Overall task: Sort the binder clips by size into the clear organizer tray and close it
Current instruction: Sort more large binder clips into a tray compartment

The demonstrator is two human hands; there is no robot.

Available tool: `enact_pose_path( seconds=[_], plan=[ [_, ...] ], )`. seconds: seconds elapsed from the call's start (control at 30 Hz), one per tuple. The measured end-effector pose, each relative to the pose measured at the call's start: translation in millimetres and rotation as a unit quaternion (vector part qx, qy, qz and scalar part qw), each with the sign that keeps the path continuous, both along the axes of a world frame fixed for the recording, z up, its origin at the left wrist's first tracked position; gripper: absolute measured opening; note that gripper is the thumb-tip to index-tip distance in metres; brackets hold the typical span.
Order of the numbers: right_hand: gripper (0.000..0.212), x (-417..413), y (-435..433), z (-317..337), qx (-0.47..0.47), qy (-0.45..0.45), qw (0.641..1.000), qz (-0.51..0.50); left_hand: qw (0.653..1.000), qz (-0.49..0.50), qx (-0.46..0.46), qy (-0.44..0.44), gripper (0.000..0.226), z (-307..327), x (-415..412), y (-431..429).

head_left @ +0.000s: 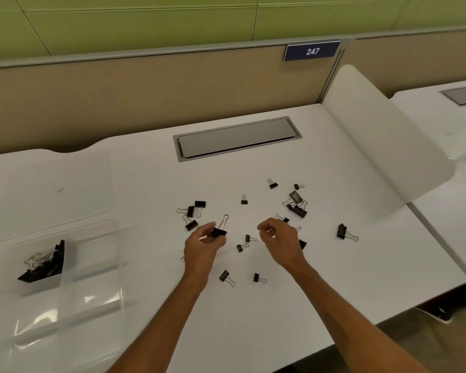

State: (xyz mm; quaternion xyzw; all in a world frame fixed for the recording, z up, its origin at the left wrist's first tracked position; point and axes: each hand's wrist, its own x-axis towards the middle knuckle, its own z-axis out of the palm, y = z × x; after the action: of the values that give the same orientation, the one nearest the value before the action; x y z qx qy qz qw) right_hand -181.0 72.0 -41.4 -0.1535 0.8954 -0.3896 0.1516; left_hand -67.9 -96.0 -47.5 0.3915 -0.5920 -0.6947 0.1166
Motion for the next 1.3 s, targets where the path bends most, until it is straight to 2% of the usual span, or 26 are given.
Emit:
enact_pose_path(
  seconds=[0.07, 0.13, 0.33, 0.43, 0.6, 0.77, 0.97, 1.13, 1.23, 1.3],
  plan=[
    [0.014, -9.7, 14.2, -1.4, -0.003, -0.002, 1.000, -0.012, 0.993, 0.025, 0.110, 0.036, 0.047, -1.0, -8.6, 12.9],
    [0.015, -22.0, 28.8, -2.3, 0.000, -0.002, 1.000, -0.016, 0.986, 0.044, 0.151, 0.051, 0.045, -1.0, -18.1, 25.8],
    [0.017, -69.7, 68.0, -7.3, 0.039, 0.016, 0.999, -0.016, 0.984, 0.041, 0.164, 0.052, 0.042, 9.7, -42.3, 63.8],
    [0.017, -97.7, 77.6, -14.3, 0.096, 0.043, 0.994, 0.012, 0.986, 0.047, 0.154, 0.052, 0.038, 8.8, -52.7, 79.1],
    [0.031, -125.2, 80.4, -20.7, 0.158, 0.077, 0.983, 0.060, 0.988, 0.050, 0.142, 0.025, 0.028, 4.5, -65.9, 98.2],
    [0.028, -136.5, 81.1, -28.8, 0.205, 0.090, 0.969, 0.100, 0.981, 0.086, 0.165, 0.051, 0.020, 12.5, -76.4, 112.6],
    [0.021, -140.5, 83.1, -32.4, 0.216, 0.109, 0.963, 0.121, 0.981, 0.099, 0.161, 0.051, 0.030, 18.8, -81.7, 119.9],
    [0.021, -135.0, 90.8, -28.8, 0.146, 0.078, 0.981, 0.098, 0.975, 0.121, 0.174, 0.068, 0.051, 23.0, -80.2, 116.7],
    [0.014, -124.5, 85.5, -16.2, 0.049, 0.022, 0.993, 0.107, 0.972, 0.132, 0.184, 0.063, 0.043, 26.0, -74.1, 111.8],
    [0.018, -114.4, 75.9, -3.9, -0.009, -0.016, 0.993, 0.120, 0.971, 0.137, 0.186, 0.058, 0.034, 26.6, -67.4, 108.0]
  ],
)
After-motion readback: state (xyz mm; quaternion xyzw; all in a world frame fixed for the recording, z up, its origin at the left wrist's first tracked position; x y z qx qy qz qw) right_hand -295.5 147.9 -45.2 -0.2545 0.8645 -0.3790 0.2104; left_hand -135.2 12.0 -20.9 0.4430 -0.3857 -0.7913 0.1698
